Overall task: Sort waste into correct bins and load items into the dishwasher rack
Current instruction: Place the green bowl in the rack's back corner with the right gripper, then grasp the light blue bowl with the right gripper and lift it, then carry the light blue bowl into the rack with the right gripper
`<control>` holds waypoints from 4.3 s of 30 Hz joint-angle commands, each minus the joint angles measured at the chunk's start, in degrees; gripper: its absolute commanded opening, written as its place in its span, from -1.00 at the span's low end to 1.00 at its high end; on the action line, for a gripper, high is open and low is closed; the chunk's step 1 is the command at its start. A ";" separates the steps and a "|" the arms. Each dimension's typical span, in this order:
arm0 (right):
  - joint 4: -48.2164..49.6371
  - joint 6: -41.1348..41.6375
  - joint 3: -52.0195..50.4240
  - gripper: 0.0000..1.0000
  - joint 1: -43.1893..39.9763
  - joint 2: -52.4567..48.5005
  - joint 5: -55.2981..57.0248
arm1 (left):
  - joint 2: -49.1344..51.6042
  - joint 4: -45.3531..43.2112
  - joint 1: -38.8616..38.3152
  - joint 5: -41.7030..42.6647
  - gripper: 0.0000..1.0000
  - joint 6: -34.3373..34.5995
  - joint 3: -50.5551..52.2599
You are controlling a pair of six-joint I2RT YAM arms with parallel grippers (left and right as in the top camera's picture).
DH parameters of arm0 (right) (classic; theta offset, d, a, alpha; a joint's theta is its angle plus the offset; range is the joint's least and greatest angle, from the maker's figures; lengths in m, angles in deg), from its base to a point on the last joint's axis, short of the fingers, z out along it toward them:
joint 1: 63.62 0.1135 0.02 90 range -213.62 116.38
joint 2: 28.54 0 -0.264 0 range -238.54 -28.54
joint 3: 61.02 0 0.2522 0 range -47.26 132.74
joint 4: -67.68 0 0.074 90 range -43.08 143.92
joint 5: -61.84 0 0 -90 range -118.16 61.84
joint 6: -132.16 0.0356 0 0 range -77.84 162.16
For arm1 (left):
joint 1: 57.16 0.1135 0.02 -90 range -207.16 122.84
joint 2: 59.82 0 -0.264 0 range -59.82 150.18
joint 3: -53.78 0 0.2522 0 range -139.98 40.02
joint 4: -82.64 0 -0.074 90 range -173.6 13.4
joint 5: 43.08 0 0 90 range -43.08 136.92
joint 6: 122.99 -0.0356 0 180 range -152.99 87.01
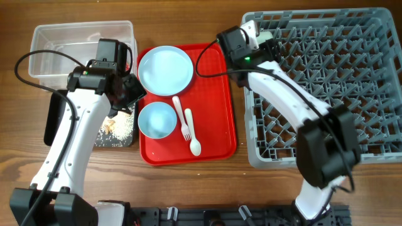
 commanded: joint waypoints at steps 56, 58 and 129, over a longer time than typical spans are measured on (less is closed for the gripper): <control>-3.28 16.17 0.39 -0.91 3.76 12.57 -38.95 | -11.65 6.64 12.79 -3.06 0.87 0.57 -0.42; -3.02 12.83 0.39 -0.92 0.90 15.93 -32.22 | -11.65 6.58 12.79 -3.08 0.87 0.59 -0.42; -4.42 2.97 -0.13 0.41 -13.55 12.87 -20.98 | -11.67 4.72 12.79 -3.06 0.87 0.57 -0.42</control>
